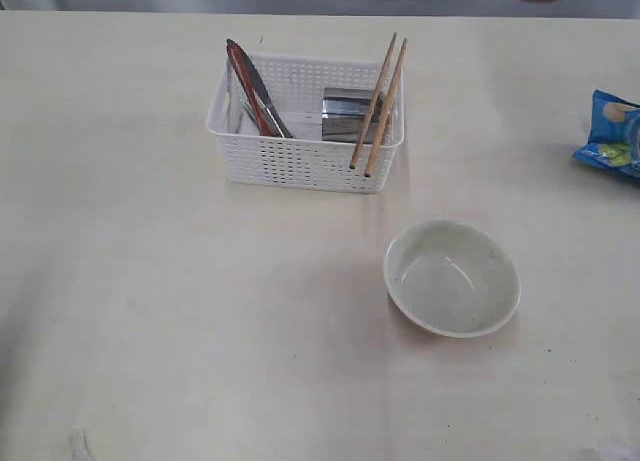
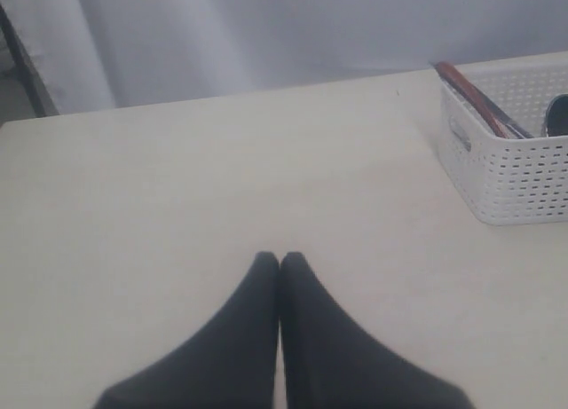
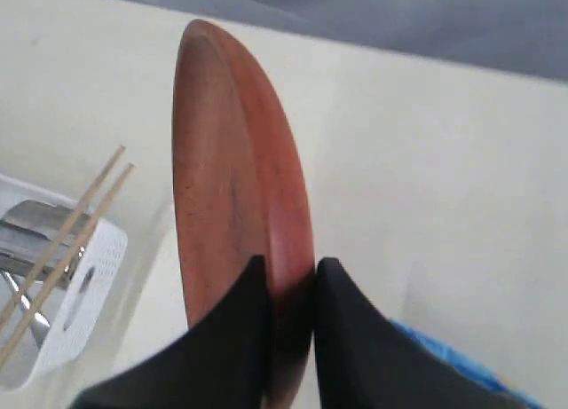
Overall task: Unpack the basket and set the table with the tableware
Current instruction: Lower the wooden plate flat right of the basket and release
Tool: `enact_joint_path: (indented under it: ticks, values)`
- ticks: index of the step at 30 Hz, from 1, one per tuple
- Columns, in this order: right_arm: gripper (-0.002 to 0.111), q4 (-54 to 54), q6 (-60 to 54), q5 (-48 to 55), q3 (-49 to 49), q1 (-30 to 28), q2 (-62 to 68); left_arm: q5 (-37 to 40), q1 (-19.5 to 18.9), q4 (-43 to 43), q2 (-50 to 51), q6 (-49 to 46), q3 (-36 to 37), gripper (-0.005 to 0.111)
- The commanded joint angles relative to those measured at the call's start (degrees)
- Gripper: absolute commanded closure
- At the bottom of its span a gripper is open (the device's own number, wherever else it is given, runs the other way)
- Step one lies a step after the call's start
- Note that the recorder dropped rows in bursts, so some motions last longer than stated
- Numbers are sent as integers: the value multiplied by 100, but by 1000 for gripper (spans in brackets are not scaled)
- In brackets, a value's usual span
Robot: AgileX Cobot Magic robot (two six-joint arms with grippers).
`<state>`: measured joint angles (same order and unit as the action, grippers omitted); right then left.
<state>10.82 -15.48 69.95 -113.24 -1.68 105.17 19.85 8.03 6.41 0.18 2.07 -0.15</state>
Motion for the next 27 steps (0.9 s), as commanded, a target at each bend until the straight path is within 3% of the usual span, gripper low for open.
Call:
enact_joint_path:
  ticks: [1, 4, 10, 27]
  values:
    - [109, 859, -18, 1, 1017, -600, -76, -14, 0, -65, -18, 31, 15, 107]
    - [109, 1387, -324, -74, 1841, -749, -76, -14, 0, -65, -18, 31, 15, 107]
    - [109, 1140, -345, -836, 2863, -749, 186, -14, 0, -65, -18, 31, 15, 107]
    - [109, 1395, -404, -879, 2951, -479, 1008, -14, 0, -65, -18, 31, 15, 107]
